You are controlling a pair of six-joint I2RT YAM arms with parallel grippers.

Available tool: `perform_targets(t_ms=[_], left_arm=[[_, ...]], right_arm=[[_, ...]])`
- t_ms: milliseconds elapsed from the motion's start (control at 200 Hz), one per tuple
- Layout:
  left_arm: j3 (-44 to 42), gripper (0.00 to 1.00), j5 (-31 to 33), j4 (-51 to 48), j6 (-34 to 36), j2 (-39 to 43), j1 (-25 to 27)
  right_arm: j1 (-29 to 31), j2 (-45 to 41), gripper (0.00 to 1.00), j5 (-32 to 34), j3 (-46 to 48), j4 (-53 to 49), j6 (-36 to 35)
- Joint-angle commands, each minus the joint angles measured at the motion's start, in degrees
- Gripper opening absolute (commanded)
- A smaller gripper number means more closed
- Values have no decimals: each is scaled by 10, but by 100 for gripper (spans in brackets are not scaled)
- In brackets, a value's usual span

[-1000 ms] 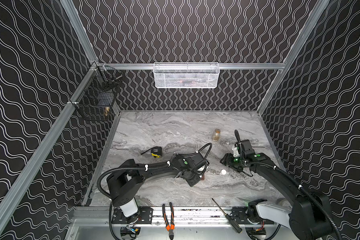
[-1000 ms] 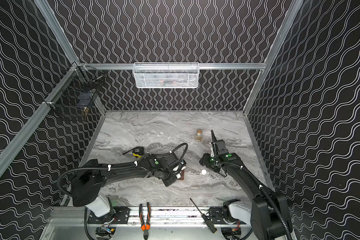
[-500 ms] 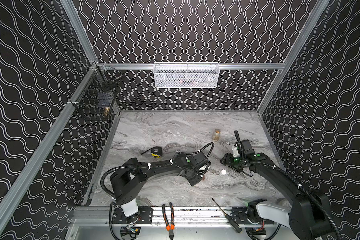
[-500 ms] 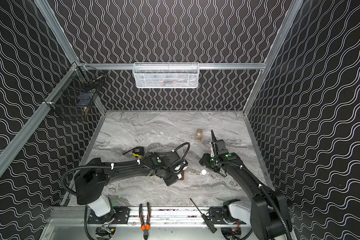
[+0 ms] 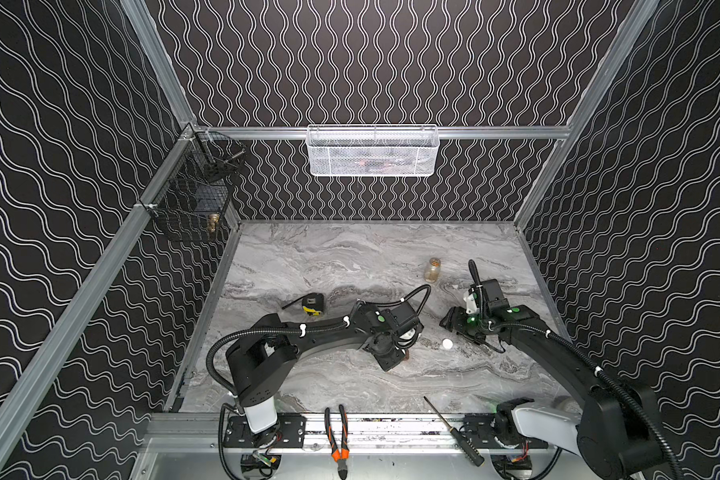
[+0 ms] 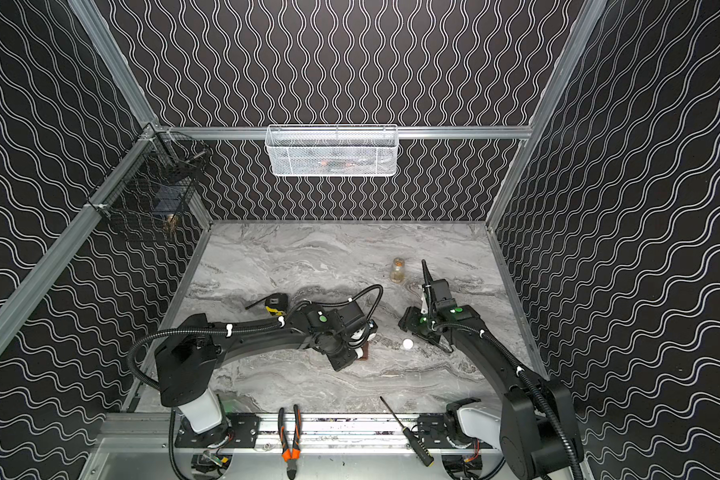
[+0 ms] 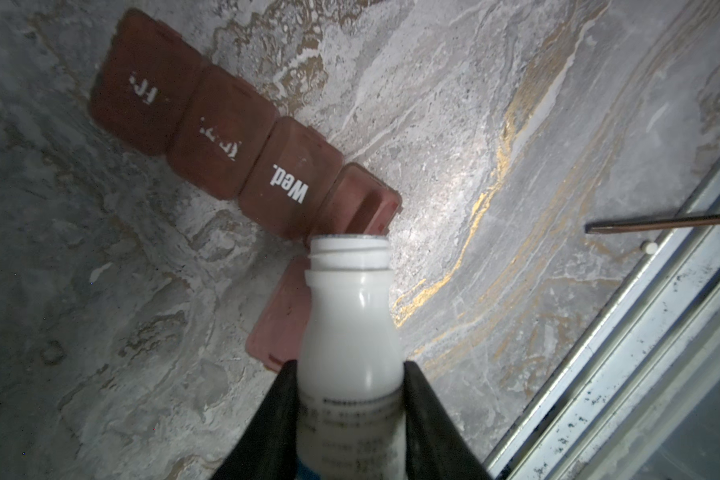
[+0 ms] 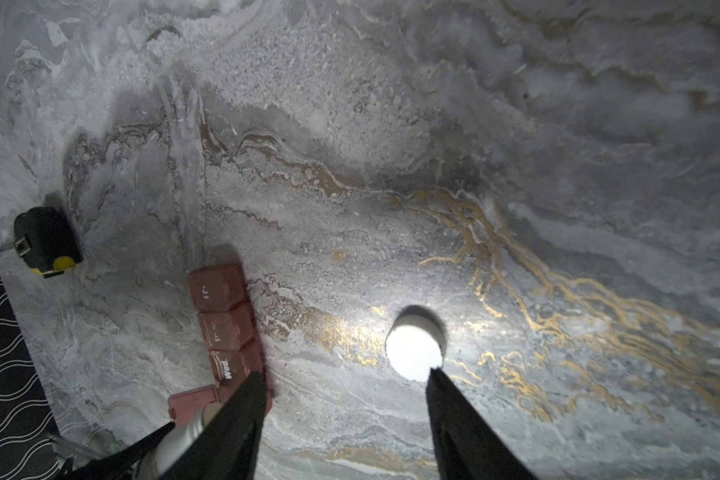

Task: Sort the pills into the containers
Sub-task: 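Tilt the open bottle with the left gripper to pour pills into the open compartment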

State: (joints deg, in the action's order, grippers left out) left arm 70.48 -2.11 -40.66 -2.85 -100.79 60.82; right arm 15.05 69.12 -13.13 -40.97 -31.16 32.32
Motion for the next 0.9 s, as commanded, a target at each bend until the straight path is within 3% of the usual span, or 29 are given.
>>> perform_targets(t_ms=[0, 896], left_arm=[[10, 0, -3, -21, 10, -6, 0], [41, 0, 0, -50, 11, -28, 6]], right_arm=[[0, -2, 64, -1, -3, 6, -2], [-1, 2, 64, -1, -3, 6, -5]])
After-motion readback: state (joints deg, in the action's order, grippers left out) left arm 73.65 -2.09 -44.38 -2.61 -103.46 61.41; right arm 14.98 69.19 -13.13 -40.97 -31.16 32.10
